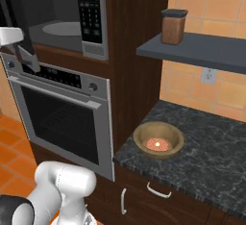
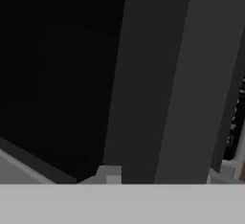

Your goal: Open the microwave, place the bowl with waffle inside the microwave, then close the microwave door and turn it on.

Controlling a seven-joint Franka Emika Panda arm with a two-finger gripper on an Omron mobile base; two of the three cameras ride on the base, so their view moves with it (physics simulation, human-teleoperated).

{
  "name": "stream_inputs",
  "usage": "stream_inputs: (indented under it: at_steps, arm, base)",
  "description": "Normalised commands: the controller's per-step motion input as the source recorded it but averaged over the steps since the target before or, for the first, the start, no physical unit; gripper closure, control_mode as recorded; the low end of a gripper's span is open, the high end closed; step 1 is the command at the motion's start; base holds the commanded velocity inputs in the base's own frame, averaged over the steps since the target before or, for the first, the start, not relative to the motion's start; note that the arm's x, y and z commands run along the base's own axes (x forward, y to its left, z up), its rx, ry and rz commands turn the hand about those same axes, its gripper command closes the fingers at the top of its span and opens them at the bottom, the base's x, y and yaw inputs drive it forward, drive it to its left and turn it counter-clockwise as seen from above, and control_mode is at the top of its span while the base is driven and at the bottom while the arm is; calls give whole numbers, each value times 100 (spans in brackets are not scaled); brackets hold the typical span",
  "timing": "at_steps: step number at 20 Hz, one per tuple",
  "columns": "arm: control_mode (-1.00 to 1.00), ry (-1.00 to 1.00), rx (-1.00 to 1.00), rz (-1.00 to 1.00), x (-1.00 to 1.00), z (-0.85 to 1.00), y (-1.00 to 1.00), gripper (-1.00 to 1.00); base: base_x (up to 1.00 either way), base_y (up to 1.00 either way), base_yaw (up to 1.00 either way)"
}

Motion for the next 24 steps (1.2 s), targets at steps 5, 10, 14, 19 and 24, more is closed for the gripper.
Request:
stream_inputs:
  at_steps: [5, 10, 14, 19, 24]
  arm:
    - [-100, 0, 0, 0, -24, -2, 100, 100]
    - [-100, 0, 0, 1, -2, -29, 100, 100]
    - [-100, 0, 0, 0, 0, -51, 100, 100]
    - [-100, 0, 0, 0, 24, -45, 100, 100]
    - [-100, -1, 1, 0, 72, -66, 100, -100]
  base:
    - [0, 0, 0]
    - [0, 0, 0]
    - [0, 0, 0]
    - [0, 0, 0]
    - [0, 0, 0]
